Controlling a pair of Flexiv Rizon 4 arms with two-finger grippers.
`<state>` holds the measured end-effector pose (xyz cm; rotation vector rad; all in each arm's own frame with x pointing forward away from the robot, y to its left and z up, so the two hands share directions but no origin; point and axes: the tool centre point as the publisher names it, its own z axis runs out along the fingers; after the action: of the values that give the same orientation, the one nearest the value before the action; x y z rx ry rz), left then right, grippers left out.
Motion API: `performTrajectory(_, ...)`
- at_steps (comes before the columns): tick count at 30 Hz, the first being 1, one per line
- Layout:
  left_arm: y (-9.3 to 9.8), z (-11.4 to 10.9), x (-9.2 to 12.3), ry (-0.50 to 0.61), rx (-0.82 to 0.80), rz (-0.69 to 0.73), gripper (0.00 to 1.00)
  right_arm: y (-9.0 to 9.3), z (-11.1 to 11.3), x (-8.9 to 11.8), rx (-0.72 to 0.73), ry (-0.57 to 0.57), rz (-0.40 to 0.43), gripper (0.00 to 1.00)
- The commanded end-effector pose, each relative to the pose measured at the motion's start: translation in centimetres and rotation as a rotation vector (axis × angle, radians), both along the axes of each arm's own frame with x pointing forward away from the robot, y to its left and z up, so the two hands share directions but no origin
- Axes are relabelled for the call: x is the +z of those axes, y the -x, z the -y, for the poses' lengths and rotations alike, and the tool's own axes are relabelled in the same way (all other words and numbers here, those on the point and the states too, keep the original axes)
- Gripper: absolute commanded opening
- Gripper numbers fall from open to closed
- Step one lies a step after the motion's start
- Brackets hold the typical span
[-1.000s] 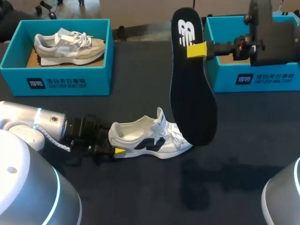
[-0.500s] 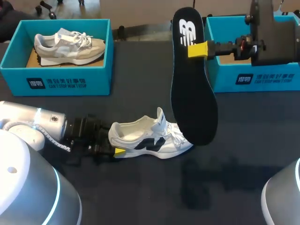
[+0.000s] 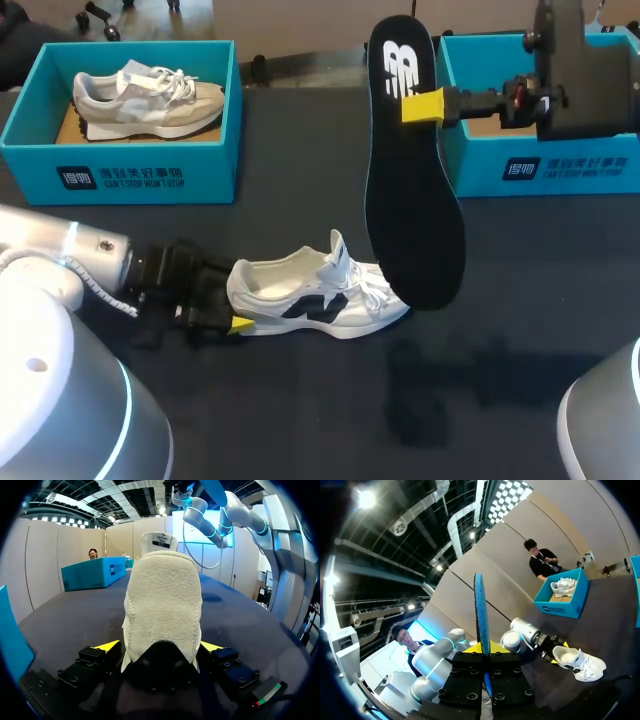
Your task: Take the shoe out of the shoebox, open the shoe tongue, remove and reinsert the insole, then place the shoe into the shoebox
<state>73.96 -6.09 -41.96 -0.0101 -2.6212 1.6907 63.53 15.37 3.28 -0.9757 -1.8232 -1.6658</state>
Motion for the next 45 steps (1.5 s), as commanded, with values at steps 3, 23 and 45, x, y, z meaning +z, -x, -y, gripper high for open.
performTrajectory(3,-0.3,-0.8,1.1,-0.036,0.006,0.007,1.0,-0.2,-0.3,-0.1,-0.001,0.002,-0.002,0.0)
performTrajectory(23,-0.8,-3.2,5.2,-0.23,-0.082,-0.017,1.0,-0.2,-0.3,-0.1,-0.001,0.002,-0.002,0.0)
performTrajectory(45,-0.6,-3.9,6.5,-0.319,-0.021,-0.019,1.0,-0.2,-0.3,-0.1,-0.001,0.002,-0.002,0.0)
